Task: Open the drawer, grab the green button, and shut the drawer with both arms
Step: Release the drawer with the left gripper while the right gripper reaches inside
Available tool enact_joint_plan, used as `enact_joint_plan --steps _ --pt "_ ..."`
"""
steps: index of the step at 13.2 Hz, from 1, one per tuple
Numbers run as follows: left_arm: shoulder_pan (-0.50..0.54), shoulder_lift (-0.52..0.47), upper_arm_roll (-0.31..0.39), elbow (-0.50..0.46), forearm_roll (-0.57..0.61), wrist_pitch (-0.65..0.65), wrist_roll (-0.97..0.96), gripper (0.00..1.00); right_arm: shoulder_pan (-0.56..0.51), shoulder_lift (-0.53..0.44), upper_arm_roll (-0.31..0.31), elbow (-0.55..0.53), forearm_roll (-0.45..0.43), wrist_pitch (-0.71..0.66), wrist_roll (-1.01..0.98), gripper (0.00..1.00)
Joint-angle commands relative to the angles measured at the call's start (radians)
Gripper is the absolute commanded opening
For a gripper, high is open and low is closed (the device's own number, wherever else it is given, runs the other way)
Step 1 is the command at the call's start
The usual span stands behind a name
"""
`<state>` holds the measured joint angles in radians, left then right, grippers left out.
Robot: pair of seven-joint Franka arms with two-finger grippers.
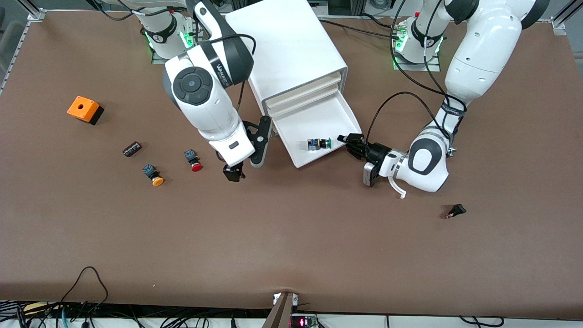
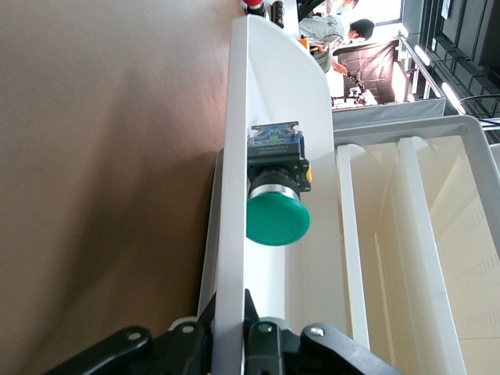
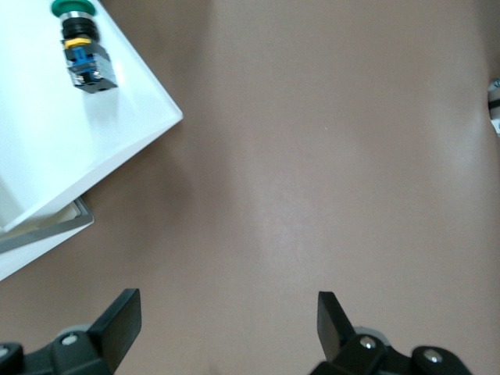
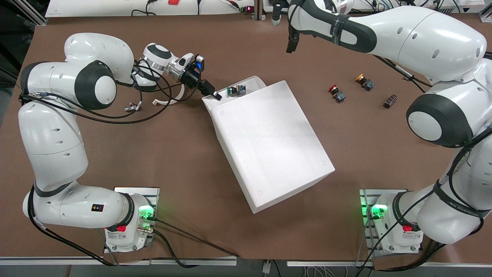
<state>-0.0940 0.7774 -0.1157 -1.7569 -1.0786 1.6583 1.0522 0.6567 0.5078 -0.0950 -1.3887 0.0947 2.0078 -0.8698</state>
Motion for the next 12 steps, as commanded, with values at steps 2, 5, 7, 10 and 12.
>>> enact_joint_plan --steps 2,5,7,10,12 --pt "0.007 0.013 0.036 0.076 0.025 0.028 0.005 0.97 0.081 0.031 -0.008 0.007 -0.01 0.042 0.003 1.0" --pt "0.008 -0.001 0.042 0.082 0.038 0.008 0.003 1.0 0.116 0.034 -0.008 0.01 -0.02 0.066 0.005 1.0" --pt "0.026 -0.016 0.044 0.103 0.087 -0.002 -0.02 1.0 0.142 0.041 -0.008 0.031 -0.021 0.063 -0.001 1.0" --pt "0.065 -0.023 0.044 0.233 0.254 -0.121 -0.162 1.0 0.19 0.089 -0.006 0.086 -0.02 0.049 -0.005 1.0" --pt "0.094 -0.026 0.042 0.347 0.394 -0.207 -0.294 1.0 0.224 0.148 -0.008 0.131 -0.016 0.052 0.0 1.0"
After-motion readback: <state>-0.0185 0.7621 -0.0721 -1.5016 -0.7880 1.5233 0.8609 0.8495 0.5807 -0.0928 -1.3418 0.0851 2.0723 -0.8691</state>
